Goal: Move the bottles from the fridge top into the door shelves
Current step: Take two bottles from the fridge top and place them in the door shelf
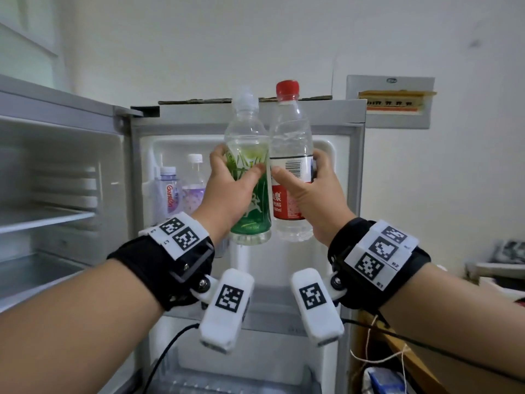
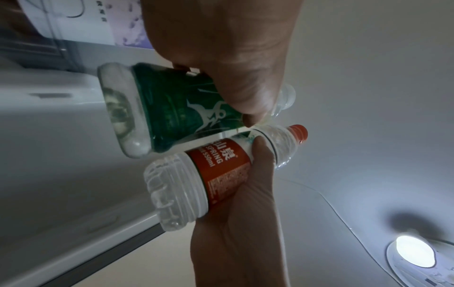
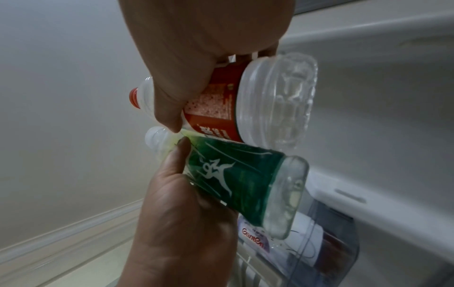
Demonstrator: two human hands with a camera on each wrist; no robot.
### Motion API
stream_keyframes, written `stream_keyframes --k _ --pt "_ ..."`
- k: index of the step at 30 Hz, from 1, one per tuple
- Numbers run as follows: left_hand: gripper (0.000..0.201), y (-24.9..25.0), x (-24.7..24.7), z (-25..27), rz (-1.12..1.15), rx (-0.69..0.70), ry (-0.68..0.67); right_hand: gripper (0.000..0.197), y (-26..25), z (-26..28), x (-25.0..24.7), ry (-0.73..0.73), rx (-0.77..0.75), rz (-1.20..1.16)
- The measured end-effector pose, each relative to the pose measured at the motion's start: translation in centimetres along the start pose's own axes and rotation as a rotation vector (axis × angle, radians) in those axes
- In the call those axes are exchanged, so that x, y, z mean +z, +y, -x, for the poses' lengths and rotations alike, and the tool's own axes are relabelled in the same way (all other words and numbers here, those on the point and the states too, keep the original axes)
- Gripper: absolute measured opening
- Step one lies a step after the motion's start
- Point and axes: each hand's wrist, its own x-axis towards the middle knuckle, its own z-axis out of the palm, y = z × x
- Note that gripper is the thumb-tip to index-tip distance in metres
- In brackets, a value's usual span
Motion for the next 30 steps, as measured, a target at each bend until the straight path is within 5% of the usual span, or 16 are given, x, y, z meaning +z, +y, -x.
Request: stream_keyframes --k 9,18,30 --pt "0.061 -6.4 1.2 -0.8 -0.029 -0.185 -0.037 0.065 4.3 1.1 -1.3 0.049 0.172 0.148" --pt "0.060 -11.3 1.5 -0.7 -0.175 -0.245 -0.160 0.078 7.3 1.8 -2.1 0.055 0.325 0.228" --pt "0.072 -14.6 2.4 0.6 -0.239 -0.315 -0.161 0.081 10.6 2.8 -1.8 0.073 0.420 0.383"
